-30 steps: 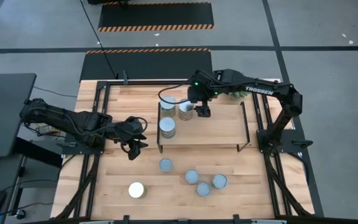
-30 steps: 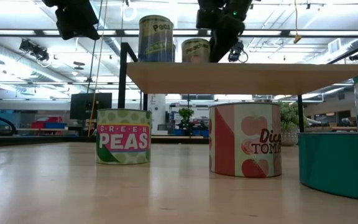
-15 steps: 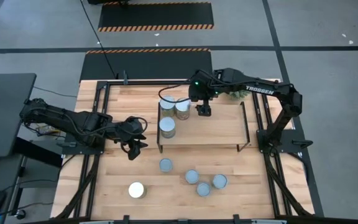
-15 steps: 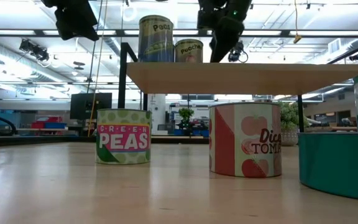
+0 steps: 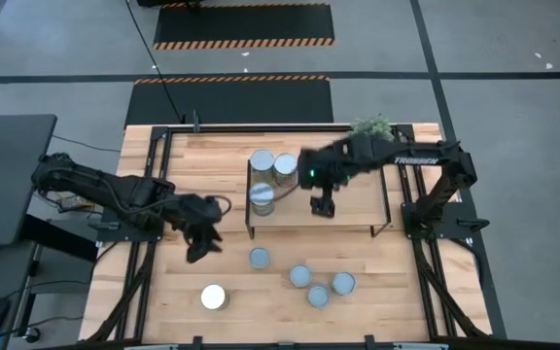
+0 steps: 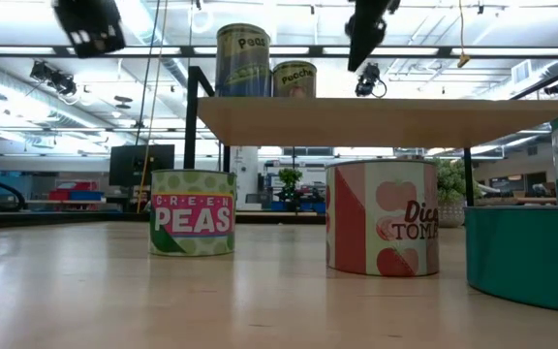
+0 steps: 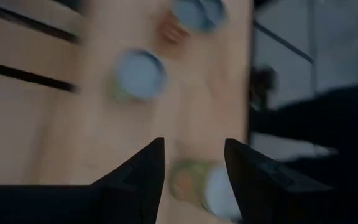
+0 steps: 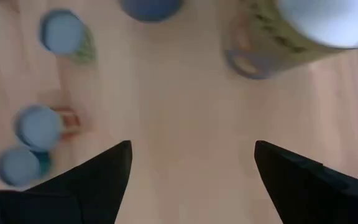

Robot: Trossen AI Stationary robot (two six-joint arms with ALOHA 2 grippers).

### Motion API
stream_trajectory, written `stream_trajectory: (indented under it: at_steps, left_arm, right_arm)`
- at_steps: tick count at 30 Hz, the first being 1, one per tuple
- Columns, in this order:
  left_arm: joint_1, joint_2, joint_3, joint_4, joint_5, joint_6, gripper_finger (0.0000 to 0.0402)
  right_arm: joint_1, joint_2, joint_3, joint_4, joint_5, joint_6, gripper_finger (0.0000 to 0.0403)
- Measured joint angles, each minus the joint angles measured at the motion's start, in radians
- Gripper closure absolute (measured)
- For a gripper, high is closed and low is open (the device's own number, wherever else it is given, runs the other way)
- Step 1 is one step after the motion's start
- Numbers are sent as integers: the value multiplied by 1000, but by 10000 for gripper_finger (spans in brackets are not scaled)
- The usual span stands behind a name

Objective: Pick and place cans onto a shelf
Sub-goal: Put the canned oranges on the shelf

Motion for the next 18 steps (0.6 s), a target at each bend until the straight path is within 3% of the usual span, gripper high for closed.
stream_trajectory:
  at_steps: [4, 10, 18]
  left_arm:
    - [-76, 0, 0, -4, 94, 0, 230]
    - [-238, 0, 0, -29, 27, -23, 230]
    - [-464, 9, 0, -141, -78, -167, 230]
  right_arm:
    - [128, 3, -2, 46, 86, 254, 57]
    - [321, 11, -2, 141, 222, 555, 57]
    - [473, 110, -3, 438, 261, 536, 57]
